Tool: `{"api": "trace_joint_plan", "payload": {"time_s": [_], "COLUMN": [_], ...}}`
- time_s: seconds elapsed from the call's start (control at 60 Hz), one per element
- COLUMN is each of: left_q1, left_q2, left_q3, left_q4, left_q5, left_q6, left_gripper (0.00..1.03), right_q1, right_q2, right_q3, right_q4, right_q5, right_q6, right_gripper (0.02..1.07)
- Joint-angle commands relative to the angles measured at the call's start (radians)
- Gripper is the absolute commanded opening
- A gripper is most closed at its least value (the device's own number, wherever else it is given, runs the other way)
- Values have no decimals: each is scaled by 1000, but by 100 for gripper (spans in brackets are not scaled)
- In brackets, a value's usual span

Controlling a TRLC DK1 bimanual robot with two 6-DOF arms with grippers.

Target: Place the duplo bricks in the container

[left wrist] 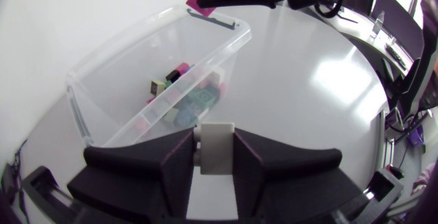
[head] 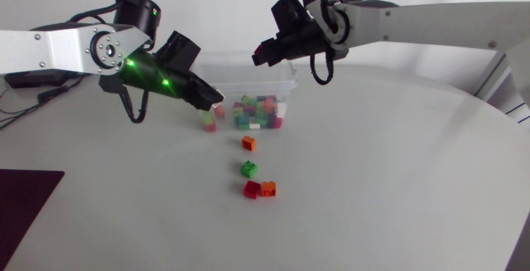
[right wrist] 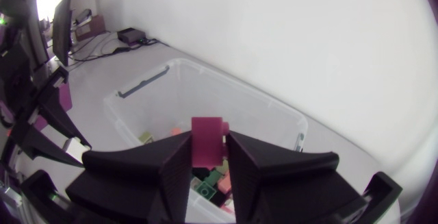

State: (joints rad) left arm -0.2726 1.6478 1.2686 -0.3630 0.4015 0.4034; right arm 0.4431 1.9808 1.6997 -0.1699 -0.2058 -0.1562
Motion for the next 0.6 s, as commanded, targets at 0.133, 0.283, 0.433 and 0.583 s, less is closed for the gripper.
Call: {"api": "trace_joint_plan", "payload": {"time_s": [0.133, 0.283, 0.433, 0.583], "left_q1": [33, 70, 84, 84], "left_q2": [-19, -5, 24, 86], "left_q3": [9, 34, 52, 109], "left_q4": [141, 226, 299, 332], "left_q5": [14, 14, 14, 14], "left_q6": [-117, -187, -232, -265], "left_gripper": [27, 28, 28, 28], "right_q1": [-1, 0, -4, -4], "right_q2": [136, 116, -19, -119], "right_q3": [32, 17, -83, -149], "right_q4": [44, 43, 50, 69], "right_q5": [51, 69, 68, 68], "right_q6": [20, 21, 7, -19], "right_gripper": [34, 92, 92, 92]}}
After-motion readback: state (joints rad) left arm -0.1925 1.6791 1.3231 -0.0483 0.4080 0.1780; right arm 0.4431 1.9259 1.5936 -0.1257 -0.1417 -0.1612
